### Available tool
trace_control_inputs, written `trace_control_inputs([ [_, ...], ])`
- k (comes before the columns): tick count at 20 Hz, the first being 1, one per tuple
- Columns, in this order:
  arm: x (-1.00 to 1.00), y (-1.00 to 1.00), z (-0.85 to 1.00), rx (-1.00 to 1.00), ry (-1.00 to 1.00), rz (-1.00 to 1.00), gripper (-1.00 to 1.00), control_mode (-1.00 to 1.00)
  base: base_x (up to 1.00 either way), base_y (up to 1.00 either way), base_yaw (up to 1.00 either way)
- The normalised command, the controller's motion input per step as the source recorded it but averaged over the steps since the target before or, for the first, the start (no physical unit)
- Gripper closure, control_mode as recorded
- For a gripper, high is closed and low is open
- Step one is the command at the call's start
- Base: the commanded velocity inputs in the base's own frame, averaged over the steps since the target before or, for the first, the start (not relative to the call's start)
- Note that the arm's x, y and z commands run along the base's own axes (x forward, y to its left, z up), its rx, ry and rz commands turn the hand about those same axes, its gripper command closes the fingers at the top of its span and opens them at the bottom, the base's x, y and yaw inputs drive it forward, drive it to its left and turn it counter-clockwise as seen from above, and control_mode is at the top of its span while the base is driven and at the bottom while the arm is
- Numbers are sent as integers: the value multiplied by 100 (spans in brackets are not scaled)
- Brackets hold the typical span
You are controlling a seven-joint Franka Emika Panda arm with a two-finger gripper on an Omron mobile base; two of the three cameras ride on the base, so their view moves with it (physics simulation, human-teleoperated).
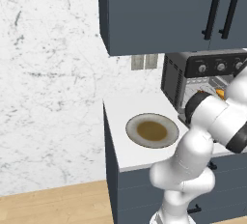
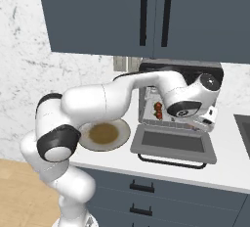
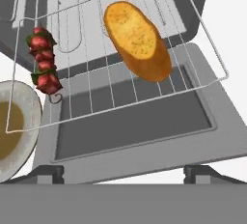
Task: Pick up the kebab skewer and baguette bread, and place them inside the toaster oven. Close the toaster oven door and start by setting the timer.
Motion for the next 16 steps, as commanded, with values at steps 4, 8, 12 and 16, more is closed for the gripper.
trace_control_inputs([
  [4,-34,34,-24,0,3,-37,-100,-100,0,0,0],
  [8,9,-12,11,0,23,-4,-100,-100,0,0,0],
  [12,-4,5,-26,-6,13,0,-100,-100,0,0,0],
  [16,-3,4,-27,-7,1,0,-100,-100,0,0,0],
])
